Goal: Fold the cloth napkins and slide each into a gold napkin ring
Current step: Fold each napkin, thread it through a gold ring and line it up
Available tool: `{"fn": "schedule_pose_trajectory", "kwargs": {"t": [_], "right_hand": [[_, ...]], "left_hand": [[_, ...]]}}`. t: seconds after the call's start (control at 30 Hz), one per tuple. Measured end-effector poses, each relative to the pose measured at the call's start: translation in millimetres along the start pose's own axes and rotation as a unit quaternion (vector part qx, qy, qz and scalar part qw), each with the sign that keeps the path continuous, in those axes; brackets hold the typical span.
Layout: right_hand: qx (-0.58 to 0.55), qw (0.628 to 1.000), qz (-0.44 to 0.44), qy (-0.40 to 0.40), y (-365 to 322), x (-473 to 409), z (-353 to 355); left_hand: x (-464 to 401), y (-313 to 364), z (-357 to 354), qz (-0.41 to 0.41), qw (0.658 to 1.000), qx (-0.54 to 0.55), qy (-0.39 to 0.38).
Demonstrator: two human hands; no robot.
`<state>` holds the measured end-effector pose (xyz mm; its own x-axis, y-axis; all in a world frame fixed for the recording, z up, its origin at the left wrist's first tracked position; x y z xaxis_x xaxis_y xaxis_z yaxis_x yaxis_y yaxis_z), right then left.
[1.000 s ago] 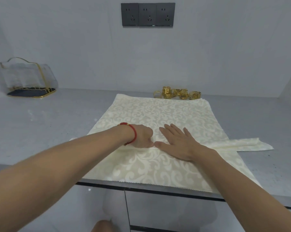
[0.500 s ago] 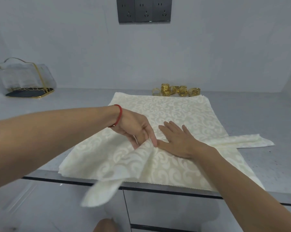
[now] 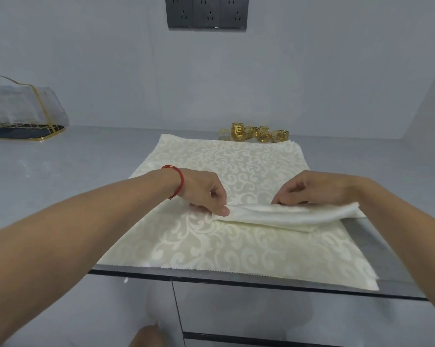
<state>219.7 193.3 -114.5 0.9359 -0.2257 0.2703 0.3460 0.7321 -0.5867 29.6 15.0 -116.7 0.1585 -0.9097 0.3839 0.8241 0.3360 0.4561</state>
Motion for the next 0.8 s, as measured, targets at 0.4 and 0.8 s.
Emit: {"fn": "schedule_pose_trajectory", "kwargs": {"t": [0.4, 0.8], "right_hand": [[0.223, 0.969, -0.110, 0.013, -24.8, -29.2, -13.0], [0.305, 0.940, -0.144, 0.054, -61.0, -22.7, -25.3]], "left_hand": [[-22.7, 5.2, -2.1, 0.042, 0.998, -0.049, 0.002], [-20.3, 3.8, -7.5, 0.047, 0.999, -0.018, 0.014]]}}
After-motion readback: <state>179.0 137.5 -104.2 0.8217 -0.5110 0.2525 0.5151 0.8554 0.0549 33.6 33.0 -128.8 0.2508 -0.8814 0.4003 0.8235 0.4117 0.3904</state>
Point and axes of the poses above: each hand's wrist, its own x-axis away from the middle knuckle, its own z-axis out of the back of the hand, y = z × x, the point moved 4 cm from there along -x, towards the middle knuckle, and after that the axes turned 3 degrees about y, right-handed, at the moved point
